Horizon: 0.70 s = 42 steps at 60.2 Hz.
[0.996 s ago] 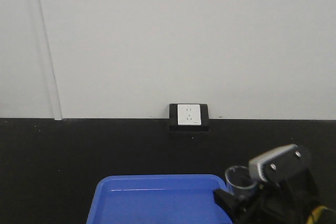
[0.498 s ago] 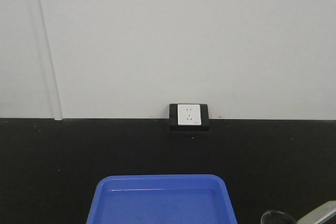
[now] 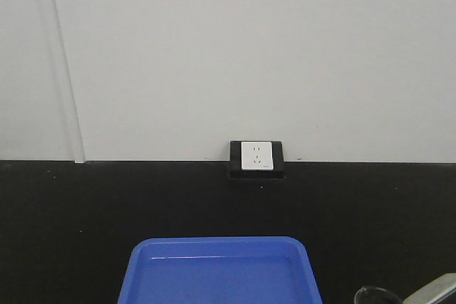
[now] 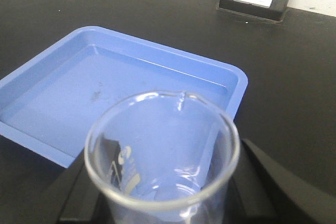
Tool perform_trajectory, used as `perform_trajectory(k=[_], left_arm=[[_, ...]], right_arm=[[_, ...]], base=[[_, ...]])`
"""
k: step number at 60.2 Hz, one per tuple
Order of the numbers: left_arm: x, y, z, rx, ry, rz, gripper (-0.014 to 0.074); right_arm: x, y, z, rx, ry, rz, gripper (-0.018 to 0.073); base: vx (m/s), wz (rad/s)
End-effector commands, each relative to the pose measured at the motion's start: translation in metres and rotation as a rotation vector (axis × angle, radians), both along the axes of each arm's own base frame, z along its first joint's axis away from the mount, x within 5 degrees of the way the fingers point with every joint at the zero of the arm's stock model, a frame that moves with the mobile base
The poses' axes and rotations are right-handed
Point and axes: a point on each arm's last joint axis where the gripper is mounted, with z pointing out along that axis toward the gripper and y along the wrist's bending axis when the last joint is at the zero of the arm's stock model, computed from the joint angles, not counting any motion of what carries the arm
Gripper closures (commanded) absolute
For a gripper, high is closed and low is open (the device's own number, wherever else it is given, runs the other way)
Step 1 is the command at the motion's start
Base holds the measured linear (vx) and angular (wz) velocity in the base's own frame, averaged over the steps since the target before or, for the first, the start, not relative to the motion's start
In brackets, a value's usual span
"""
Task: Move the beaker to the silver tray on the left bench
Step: 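Hold the beaker in the right gripper while the base turns away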
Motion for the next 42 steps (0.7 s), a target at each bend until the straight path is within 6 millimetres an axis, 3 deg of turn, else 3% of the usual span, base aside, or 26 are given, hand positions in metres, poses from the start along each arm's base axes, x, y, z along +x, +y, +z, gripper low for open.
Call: perform_trajectory(k=[1, 42], left_arm=[[0.0017, -0.0007, 0.0002, -0.007, -0.062, -0.008, 0.0595], [0.0017, -0.0007, 0.0002, -0.007, -0.062, -0.008, 0.0595]], right_arm=[[0.0011, 0.0041, 0.0144, 0.044, -0.069, 0.035, 0.0573], [0.0011, 0.0041, 0.0144, 0.044, -0.069, 0.035, 0.0573]], base=[[0.00, 0.01], [-0.08, -0.09]])
